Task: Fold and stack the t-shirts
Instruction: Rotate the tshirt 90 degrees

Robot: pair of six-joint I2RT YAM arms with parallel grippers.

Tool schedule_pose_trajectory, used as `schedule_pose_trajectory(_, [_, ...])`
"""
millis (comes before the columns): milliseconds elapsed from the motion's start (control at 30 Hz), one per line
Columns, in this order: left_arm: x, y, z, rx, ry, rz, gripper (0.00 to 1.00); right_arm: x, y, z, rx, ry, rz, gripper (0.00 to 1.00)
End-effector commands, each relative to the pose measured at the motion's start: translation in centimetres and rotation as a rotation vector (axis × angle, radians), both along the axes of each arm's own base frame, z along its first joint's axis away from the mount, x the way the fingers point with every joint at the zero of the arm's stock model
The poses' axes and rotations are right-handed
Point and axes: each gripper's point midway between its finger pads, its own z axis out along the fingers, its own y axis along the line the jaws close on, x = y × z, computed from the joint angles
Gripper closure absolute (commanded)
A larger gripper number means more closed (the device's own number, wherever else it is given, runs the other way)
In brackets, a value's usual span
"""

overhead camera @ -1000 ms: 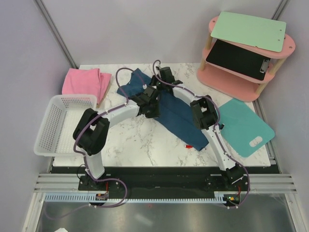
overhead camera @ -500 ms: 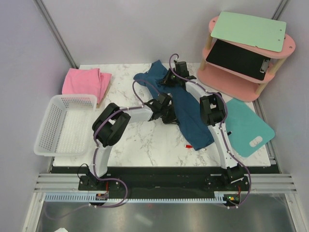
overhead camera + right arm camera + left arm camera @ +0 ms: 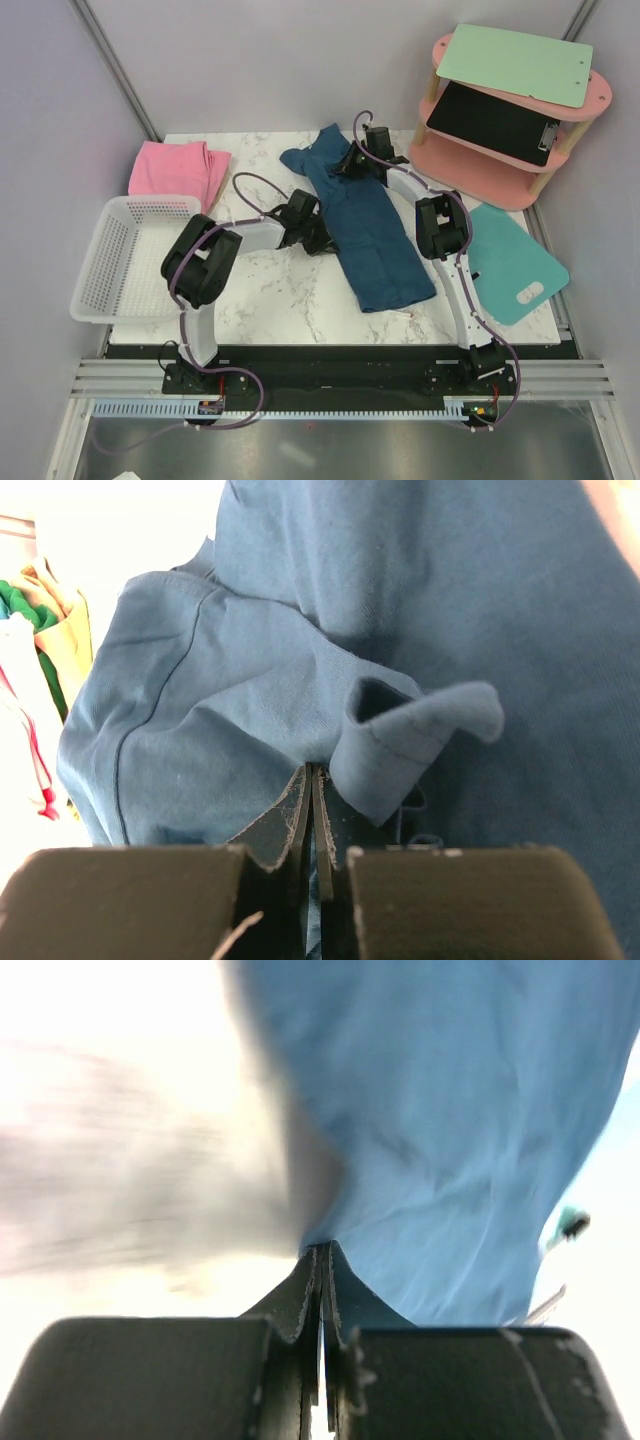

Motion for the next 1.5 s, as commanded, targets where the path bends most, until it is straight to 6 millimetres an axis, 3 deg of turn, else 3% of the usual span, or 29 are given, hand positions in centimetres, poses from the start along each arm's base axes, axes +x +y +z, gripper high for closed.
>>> schedule_pose_trajectory(0, [-0.3, 9.2, -3.4, 0.244, 0.093, 0.160, 0.98, -1.7, -2.9, -6.6, -0.102, 0.153, -0.038, 0.91])
schedule_pose_trajectory(200, [1.2, 13.6, -2.4, 0.287, 0.081, 0.213, 0.98, -1.9, -3.0, -6.7, -0.103, 0.157, -0.030, 0.91])
schedule_pose_trajectory(367, [2.2, 15.0, -0.6, 0.310, 0.038, 0.203, 0.98, -1.9, -2.8, -6.3, -0.108, 0.135, -0.003, 0.91])
schedule_pose_trajectory(467, [2.0, 14.2, 0.8, 0.274, 0.006, 0.139, 0.98, -1.5, -2.5, -4.0, -0.094, 0.064, 0.015, 0.91])
schedule_pose_trajectory(500, [1.5, 14.3, 0.7, 0.276, 0.018, 0.136, 0.98, -1.1, -2.6, -2.5, -0.096, 0.036, 0.008, 0.91])
schedule_pose_trajectory(633, [0.0, 14.9, 0.8, 0.284, 0.033, 0.135, 0.98, -0.1, -3.7, -0.4, -0.150, -0.007, -0.030, 0.90])
schedule_pose_trajectory(733, [-1.0, 15.2, 0.8, 0.289, 0.038, 0.130, 0.98, -0.3, -3.5, 2.0, -0.158, -0.053, -0.015, 0.91])
schedule_pose_trajectory(800, [-1.5, 15.2, 1.1, 0.281, 0.035, 0.120, 0.98, -0.7, -3.7, 5.1, -0.164, -0.130, -0.005, 0.88])
schedule_pose_trajectory(833, [-1.7, 15.0, 1.3, 0.268, 0.036, 0.113, 0.98, -1.7, -3.8, 4.7, -0.187, -0.123, -0.001, 0.87])
schedule_pose_trajectory(867, [-1.8, 14.8, 1.6, 0.259, 0.029, 0.103, 0.98, -1.8, -4.0, 8.9, -0.191, -0.202, -0.015, 0.83])
schedule_pose_trajectory(900, [-1.9, 14.8, 2.2, 0.256, 0.008, 0.090, 0.98, -2.4, -4.2, 10.5, -0.227, -0.246, -0.003, 0.73])
schedule_pose_trajectory(933, [-1.8, 14.7, 2.6, 0.251, -0.008, 0.086, 0.98, -4.2, -4.1, 9.7, -0.264, -0.228, 0.013, 0.65])
schedule_pose_trajectory(967, [-2.0, 14.6, 3.1, 0.246, -0.022, 0.076, 0.98, -5.3, -4.5, 14.4, -0.279, -0.309, -0.010, 0.51])
schedule_pose_trajectory(1000, [-2.1, 14.6, 4.1, 0.239, -0.054, 0.063, 0.98, -6.6, -4.4, 15.6, -0.301, -0.335, -0.006, 0.45])
schedule_pose_trajectory(1033, [-2.0, 14.6, 4.7, 0.235, -0.077, 0.061, 0.98, -9.3, -3.5, 14.2, -0.368, -0.333, 0.052, 0.38])
schedule_pose_trajectory(1067, [-2.2, 14.6, 5.2, 0.232, -0.091, 0.050, 0.98, -11.4, -3.4, 18.0, -0.379, -0.404, 0.056, 0.22])
schedule_pose_trajectory(1100, [-2.3, 14.7, 5.7, 0.231, -0.107, 0.048, 0.98, -12.7, -3.7, 18.5, -0.424, -0.416, 0.033, 0.12])
schedule_pose_trajectory(1133, [-2.3, 14.7, 6.9, 0.220, -0.137, 0.047, 0.96, -15.8, -2.6, 16.7, -0.472, -0.405, 0.107, 0.02])
schedule_pose_trajectory(1167, [-2.7, 14.8, 7.2, 0.224, -0.140, 0.038, 0.91, -17.9, -2.5, 18.9, -0.464, -0.446, 0.128, 0.02])
schedule_pose_trajectory(1200, [-2.9, 14.9, 7.7, 0.221, -0.151, 0.037, 0.89, -19.3, -2.7, 18.8, -0.486, -0.441, 0.129, 0.02])
schedule_pose_trajectory(1233, [-3.0, 15.0, 8.5, 0.214, -0.172, 0.038, 0.86, -21.6, -2.4, 17.0, -0.505, -0.407, 0.178, 0.02])
schedule_pose_trajectory(1267, [-3.4, 15.1, 8.9, 0.212, -0.178, 0.034, 0.71, -23.5, -2.8, 17.6, -0.505, -0.403, 0.199, 0.02])
schedule_pose_trajectory(1300, [-3.6, 15.1, 9.2, 0.209, -0.184, 0.030, 0.57, -24.9, -2.8, 17.0, -0.512, -0.385, 0.229, 0.02])
schedule_pose_trajectory(1333, [-3.8, 15.2, 9.9, 0.201, -0.201, 0.031, 0.46, -27.5, -3.0, 14.6, -0.539, -0.324, 0.287, 0.02])
schedule_pose_trajectory(1367, [-4.1, 15.3, 10.0, 0.202, -0.200, 0.032, 0.32, -28.9, -3.3, 15.0, -0.536, -0.327, 0.302, 0.02])
schedule_pose_trajectory(1400, [-4.4, 15.5, 10.0, 0.209, -0.196, 0.033, 0.27, -30.1, -3.5, 14.3, -0.542, -0.311, 0.320, 0.02])
schedule_pose_trajectory(1433, [-4.6, 15.7, 10.2, 0.212, -0.198, 0.037, 0.23, -32.5, -3.8, 12.3, -0.568, -0.266, 0.371, 0.03])
schedule_pose_trajectory(1467, [-4.7, 15.9, 10.5, 0.214, -0.204, 0.043, 0.18, -33.7, -3.9, 12.5, -0.561, -0.271, 0.383, 0.05])
